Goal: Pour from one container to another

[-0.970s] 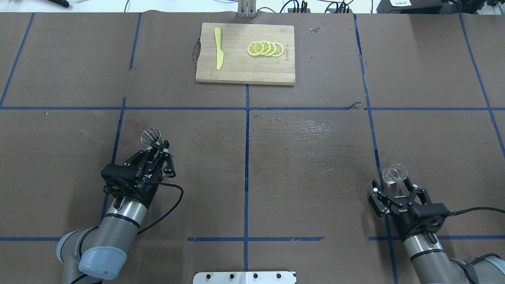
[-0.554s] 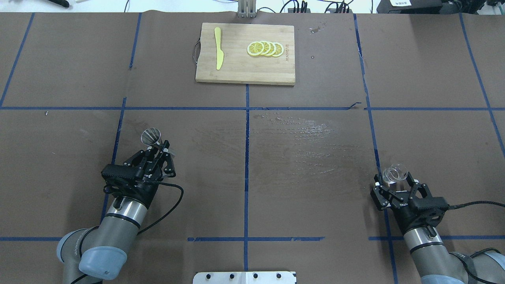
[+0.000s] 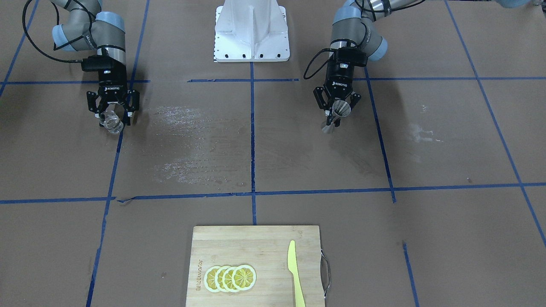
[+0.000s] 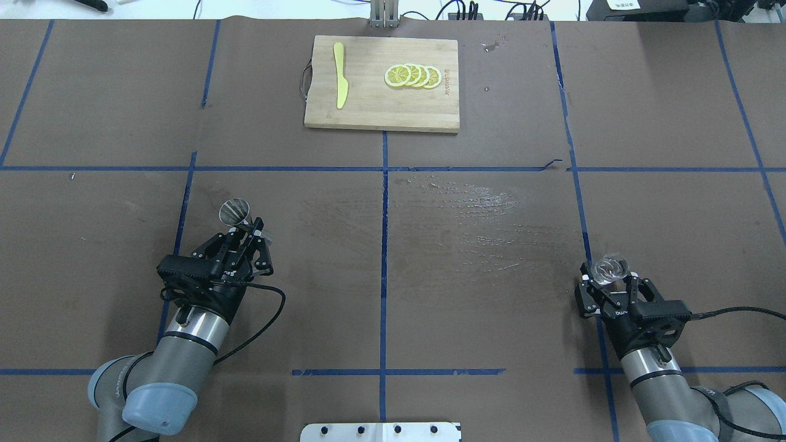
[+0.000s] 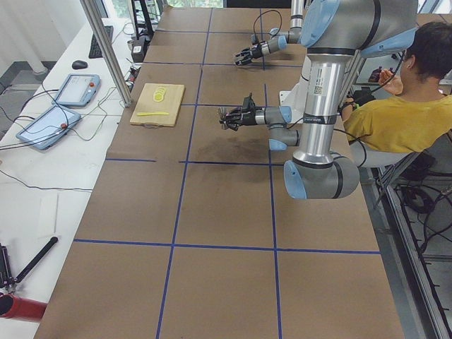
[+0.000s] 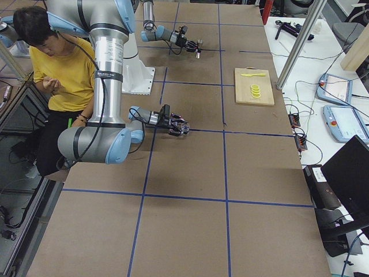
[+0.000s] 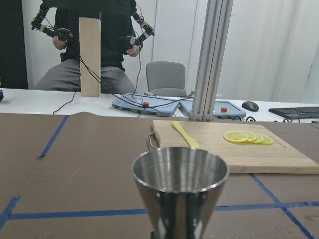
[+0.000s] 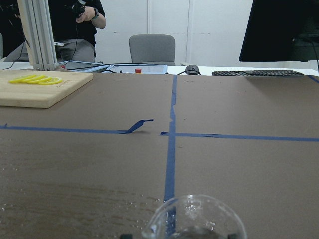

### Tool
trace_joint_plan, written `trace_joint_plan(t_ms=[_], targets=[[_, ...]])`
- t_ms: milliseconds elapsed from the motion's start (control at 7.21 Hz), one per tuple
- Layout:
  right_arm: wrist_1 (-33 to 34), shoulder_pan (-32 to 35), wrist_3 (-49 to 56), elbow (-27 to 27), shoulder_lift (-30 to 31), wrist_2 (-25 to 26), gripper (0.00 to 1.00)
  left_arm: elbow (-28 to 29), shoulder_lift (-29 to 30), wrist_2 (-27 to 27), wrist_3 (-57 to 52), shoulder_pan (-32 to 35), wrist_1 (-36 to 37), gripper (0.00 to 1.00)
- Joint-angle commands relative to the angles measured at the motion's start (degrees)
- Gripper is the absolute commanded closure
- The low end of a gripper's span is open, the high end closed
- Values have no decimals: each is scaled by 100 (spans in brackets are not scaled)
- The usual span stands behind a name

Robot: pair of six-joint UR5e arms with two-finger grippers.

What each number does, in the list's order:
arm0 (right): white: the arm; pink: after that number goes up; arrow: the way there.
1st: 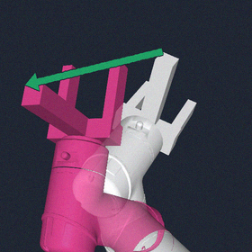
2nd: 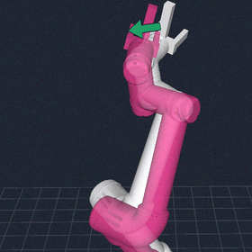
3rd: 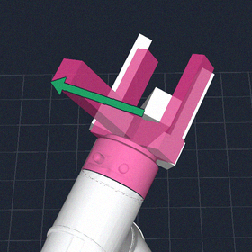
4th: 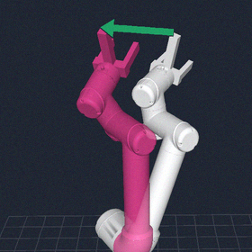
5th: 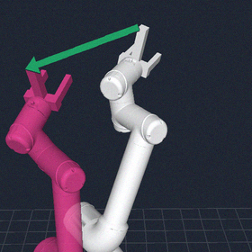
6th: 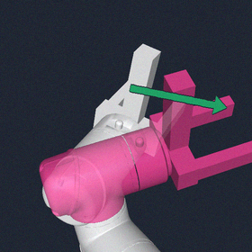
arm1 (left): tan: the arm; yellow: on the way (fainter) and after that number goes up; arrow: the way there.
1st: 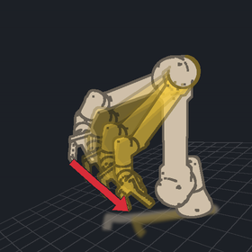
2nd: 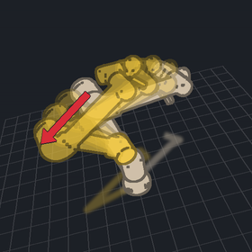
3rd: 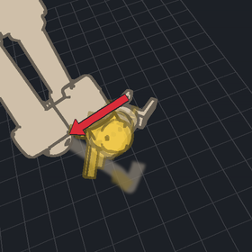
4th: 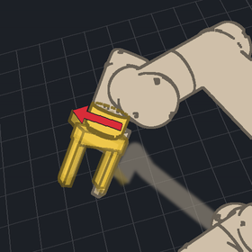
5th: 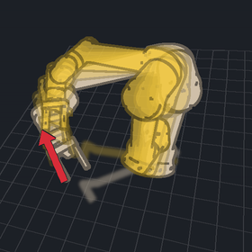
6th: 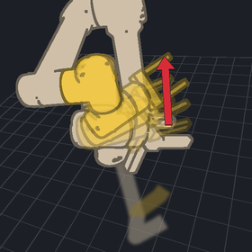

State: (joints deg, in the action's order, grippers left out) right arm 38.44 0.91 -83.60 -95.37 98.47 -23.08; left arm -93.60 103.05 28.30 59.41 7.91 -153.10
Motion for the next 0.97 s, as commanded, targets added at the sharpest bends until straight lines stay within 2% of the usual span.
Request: trace_joint_plan(t_ms=[0,277,554,832], targets=[[-12,75,376,-43,-29,-65,62,0,5,0,0,0,9,100],[-38,242,704,-314,-56,-153,87,0,5,0,0,0,0,100],[-30,365,1536,-920,-230,-223,90,0,5,0,0,-8,0,100],[32,410,2248,-914,-1054,-223,96,9,14,9,-26,-35,9,100]])
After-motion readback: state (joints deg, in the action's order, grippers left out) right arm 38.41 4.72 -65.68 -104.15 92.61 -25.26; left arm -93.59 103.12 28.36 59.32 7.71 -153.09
